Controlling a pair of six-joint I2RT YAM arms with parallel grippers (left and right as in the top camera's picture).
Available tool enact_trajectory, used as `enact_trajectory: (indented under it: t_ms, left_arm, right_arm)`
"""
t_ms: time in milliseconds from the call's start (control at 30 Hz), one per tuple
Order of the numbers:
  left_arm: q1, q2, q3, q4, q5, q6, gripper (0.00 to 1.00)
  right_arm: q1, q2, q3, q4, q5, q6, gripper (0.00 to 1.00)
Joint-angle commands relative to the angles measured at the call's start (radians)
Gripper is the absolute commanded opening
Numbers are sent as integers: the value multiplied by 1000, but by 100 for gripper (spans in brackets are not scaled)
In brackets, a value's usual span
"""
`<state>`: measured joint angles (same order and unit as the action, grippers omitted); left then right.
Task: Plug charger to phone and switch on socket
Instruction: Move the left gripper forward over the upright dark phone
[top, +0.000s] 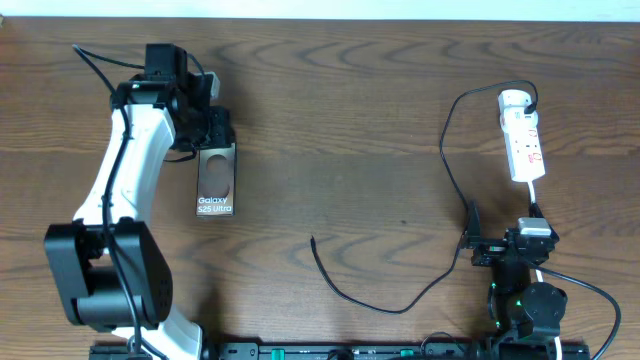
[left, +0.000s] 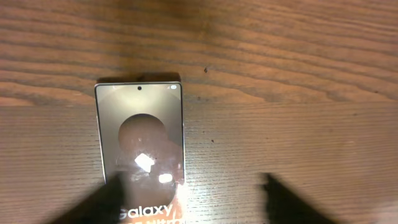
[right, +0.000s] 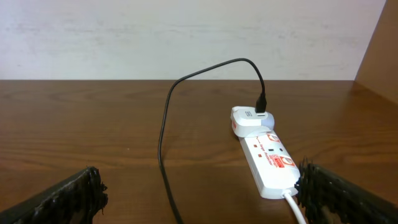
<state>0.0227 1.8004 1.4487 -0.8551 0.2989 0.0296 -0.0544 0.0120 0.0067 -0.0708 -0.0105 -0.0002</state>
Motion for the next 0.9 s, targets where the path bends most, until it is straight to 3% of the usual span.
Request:
enact_trajectory:
  t_ms: [0,300,867]
  left_arm:
    - [2,9,14,-4,15,2,98]
    - [3,9,-24,-4,-135,2,98]
    - [3,10,-124,53,-135,-26,98]
  right_arm:
    - [-4,-5,-1,-4,1,7,99]
    - [-4,-5,-1,-5,1,7,99]
    - [-4,-5,-1,-4,1,7,99]
